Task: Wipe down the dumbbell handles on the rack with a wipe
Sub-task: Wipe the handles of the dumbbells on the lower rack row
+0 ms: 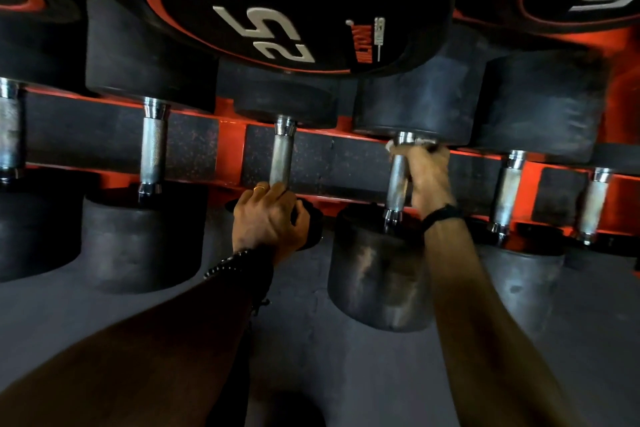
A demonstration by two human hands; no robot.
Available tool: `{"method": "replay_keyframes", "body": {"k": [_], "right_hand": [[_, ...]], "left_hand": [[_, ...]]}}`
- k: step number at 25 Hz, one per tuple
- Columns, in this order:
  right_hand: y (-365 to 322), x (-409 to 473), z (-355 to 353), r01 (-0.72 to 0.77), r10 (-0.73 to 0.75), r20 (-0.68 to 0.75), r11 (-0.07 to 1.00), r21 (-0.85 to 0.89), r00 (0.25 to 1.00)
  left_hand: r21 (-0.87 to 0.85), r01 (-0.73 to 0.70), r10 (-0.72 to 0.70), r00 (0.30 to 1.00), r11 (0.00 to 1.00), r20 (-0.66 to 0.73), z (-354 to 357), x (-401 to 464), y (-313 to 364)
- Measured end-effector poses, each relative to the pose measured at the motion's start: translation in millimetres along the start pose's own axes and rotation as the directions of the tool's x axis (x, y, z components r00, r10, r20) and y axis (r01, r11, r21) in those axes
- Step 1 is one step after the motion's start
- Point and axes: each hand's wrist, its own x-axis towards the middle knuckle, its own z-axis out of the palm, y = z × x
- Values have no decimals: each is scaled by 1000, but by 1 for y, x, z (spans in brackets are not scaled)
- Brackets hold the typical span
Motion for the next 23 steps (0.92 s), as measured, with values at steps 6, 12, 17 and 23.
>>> {"method": "replay_keyframes", "body": {"k": [6,12,17,23], "right_hand": [[8,3,-11,176,-175,13,978,-114,984],[9,-40,-52,496,-496,10,868,0,868],[52,-53,-122,376,-376,-16,925,52,927],[49,-73,-199,391,-386,-63,897,208,920]], "left_hand": [[34,-9,8,1000,999,26,0,0,-1],[60,44,-53,987,997,152,-15,2,6],[101,-107,78,964,989,255,-18,-3,19],[31,-220,214,967,975,141,0,-11,121]]}}
